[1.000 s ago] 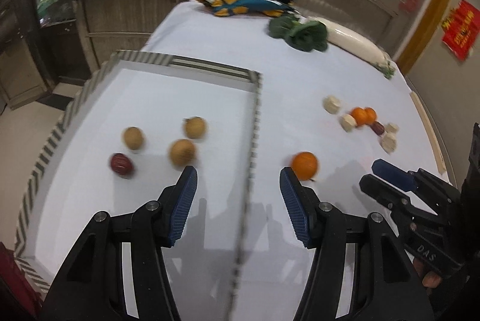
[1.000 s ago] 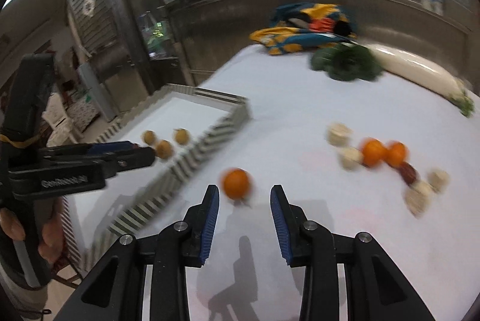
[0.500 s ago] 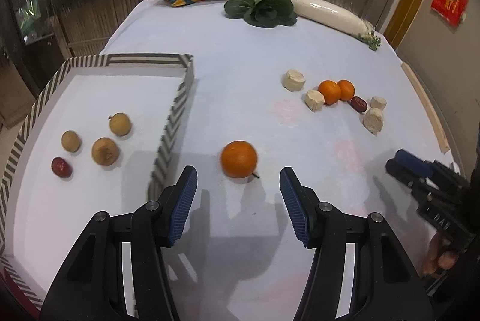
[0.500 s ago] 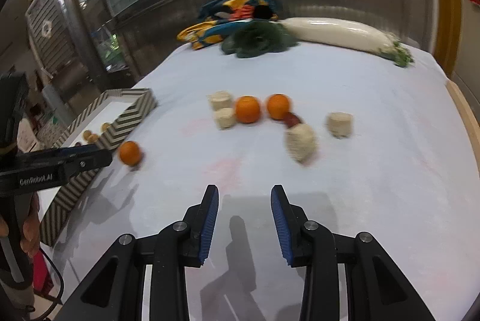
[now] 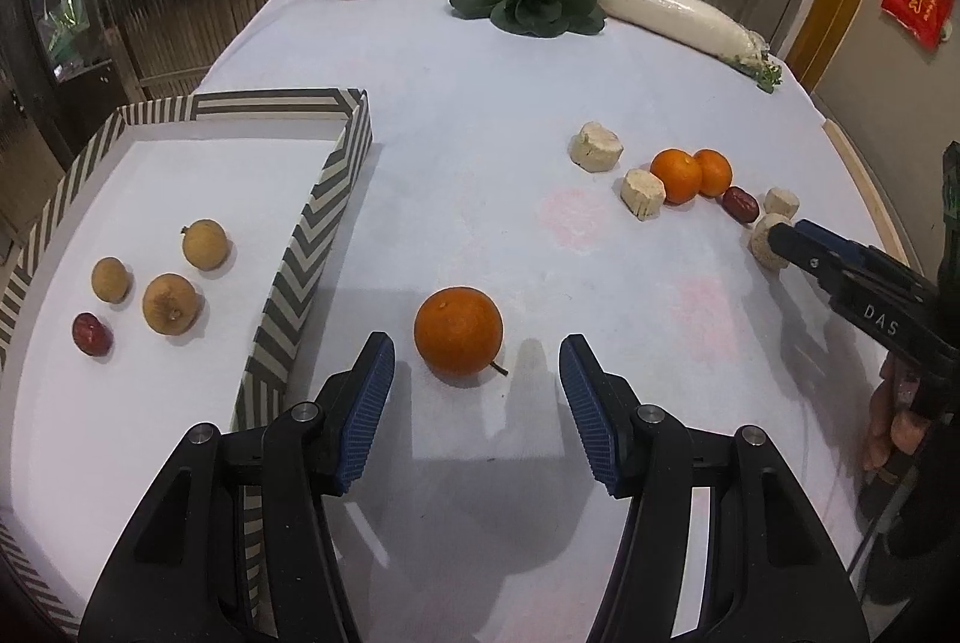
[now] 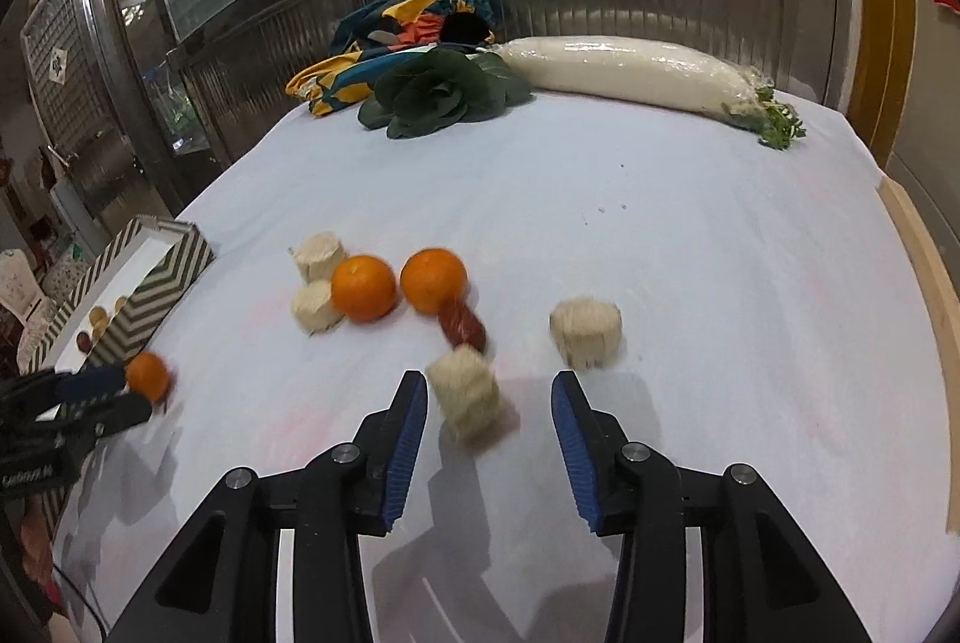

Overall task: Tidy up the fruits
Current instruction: 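Withdraw both tools from the tray toward the remaining foods, then grasp the white yam chunk with the right tool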

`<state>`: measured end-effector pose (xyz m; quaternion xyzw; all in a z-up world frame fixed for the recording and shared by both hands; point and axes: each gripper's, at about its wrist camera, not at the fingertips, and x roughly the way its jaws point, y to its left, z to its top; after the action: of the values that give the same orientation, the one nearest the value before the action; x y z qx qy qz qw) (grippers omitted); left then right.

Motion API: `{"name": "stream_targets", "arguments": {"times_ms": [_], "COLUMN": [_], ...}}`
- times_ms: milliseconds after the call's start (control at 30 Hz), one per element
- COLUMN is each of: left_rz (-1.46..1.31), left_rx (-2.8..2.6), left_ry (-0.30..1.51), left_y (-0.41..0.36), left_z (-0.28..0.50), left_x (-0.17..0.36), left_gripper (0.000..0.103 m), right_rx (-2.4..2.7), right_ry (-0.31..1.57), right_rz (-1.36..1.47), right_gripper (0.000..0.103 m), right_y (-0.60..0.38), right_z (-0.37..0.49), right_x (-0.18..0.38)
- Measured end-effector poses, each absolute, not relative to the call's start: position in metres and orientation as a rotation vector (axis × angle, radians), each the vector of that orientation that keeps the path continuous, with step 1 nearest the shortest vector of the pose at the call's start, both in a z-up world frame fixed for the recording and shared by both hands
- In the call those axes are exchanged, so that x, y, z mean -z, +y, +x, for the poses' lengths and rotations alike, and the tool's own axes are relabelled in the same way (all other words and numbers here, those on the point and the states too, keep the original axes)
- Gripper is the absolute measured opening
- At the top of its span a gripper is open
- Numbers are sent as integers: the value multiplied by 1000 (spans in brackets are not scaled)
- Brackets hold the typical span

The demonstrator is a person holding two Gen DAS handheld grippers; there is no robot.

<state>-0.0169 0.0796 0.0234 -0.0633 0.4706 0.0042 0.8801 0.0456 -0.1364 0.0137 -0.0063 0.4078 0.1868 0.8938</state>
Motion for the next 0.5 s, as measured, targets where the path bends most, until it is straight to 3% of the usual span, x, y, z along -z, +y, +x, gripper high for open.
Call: {"name": "stream_targets", "arguments": {"times_ms": [300, 500], "left_rz": [-137, -129], "left_rx": [0, 10], "left_ry": [988, 993], "left_y": [79, 77], "left_z": [-14, -13], "left_x": [-19, -19], "left_gripper": [58, 58], "right_rx": [-626, -558], "right_ry": [768, 829], "right_rz": [-85, -80], "right_gripper": [42, 42], "right_y": [-102, -106], "right_z": [9, 21], "right_x": [-31, -14]}}
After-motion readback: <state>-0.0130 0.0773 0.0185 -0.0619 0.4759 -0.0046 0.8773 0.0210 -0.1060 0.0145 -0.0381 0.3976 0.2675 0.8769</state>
